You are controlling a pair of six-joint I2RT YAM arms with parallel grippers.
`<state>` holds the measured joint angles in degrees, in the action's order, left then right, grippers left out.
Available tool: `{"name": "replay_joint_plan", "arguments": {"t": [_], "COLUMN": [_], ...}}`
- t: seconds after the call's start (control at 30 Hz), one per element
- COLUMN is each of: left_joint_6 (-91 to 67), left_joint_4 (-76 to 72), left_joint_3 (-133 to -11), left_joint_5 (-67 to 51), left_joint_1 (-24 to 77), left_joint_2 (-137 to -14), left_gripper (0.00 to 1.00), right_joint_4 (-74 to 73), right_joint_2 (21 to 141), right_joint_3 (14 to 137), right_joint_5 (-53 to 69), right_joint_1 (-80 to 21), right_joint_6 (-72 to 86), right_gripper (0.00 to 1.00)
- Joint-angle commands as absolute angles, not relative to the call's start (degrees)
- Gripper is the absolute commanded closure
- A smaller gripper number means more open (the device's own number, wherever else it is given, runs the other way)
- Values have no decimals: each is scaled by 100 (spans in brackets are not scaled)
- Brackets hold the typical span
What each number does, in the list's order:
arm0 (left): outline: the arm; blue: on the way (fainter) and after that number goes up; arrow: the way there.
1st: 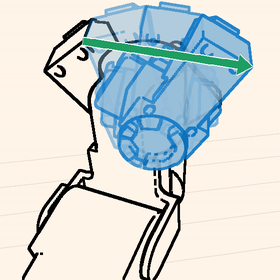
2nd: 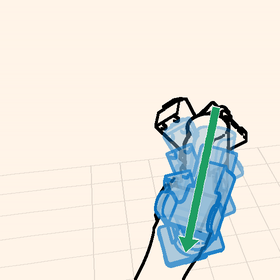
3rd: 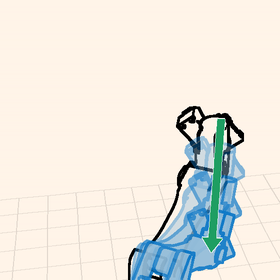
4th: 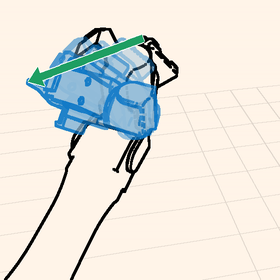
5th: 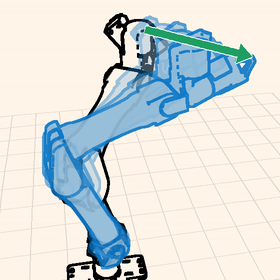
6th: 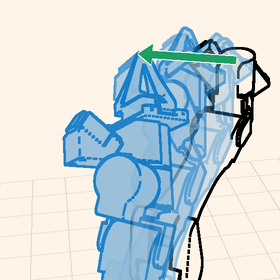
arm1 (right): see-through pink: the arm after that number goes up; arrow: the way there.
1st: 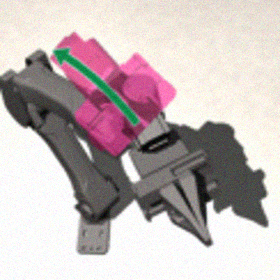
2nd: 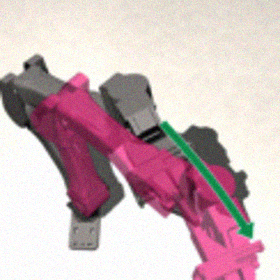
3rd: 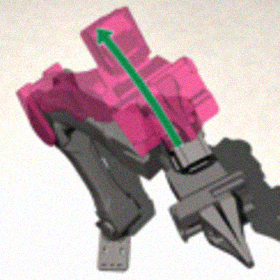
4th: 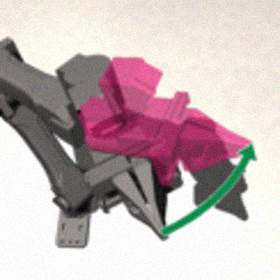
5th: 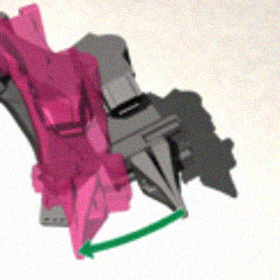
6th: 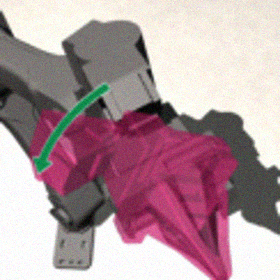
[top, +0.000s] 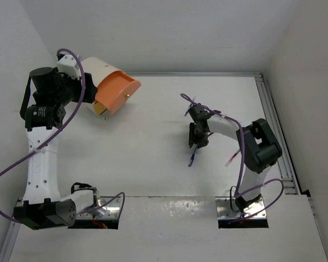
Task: Sort the stationery into containers
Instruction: Pick up the pen from the center of the board.
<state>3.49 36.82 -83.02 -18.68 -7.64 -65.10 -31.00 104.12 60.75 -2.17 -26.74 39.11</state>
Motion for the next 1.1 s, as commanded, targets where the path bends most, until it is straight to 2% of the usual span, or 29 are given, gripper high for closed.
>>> {"name": "replay_joint_plan", "arguments": {"t": [0.0, 0.2, 0.37, 0.5, 0.53, 0.6, 0.67, 0.73, 0.77, 0.9, 1.07], "left_joint_6": [396, 413, 369, 360, 334, 290, 255, 281, 255, 62, -1747], "left_joint_4": [3524, 3533, 3542, 3560, 3551, 3560, 3542, 3411, 3323, 3068, 1926], "left_joint_3": [-8297, -8288, -8297, -8332, -8349, -8402, -8420, -8306, -8123, -7805, -7225], "left_joint_5": [-1925, -1942, -1977, -1978, -1986, -2135, -2468, -3310, -3957, -5008, -5862], "left_joint_1": [-870, -905, -958, -976, -976, -984, -993, -1011, -1011, -862, -765], "left_joint_2": [-6354, -6372, -6372, -6285, -6275, -6249, -6214, -6074, -5943, -5731, -5625], "left_gripper": [23, 22, 22, 22, 22, 22, 22, 22, 22, 22, 22], "right_joint_4": [-3094, -2998, -2909, -2970, -3014, -2858, -2585, -2155, -1945, -1337, -1002], "right_joint_2": [10467, 10608, 10679, 10154, 10021, 9731, 9354, 9116, 9097, 9097, 9272], "right_joint_3": [6197, 6029, 6055, 6327, 6424, 6669, 6846, 7214, 7599, 8532, 9658], "right_joint_5": [-378, -273, -18, 762, 878, 1176, 1300, 1467, 1476, 1442, 1012], "right_joint_1": [-2654, -2602, -2628, -2856, -2996, -3137, -3278, -3374, -3401, -3428, -3480], "right_joint_6": [4087, 4078, 3999, 3911, 3911, 3937, 4051, 4270, 4358, 4631, 5429], "right_gripper": [64, 72, 87, 94, 99, 100, 100, 100, 100, 100, 100]}}
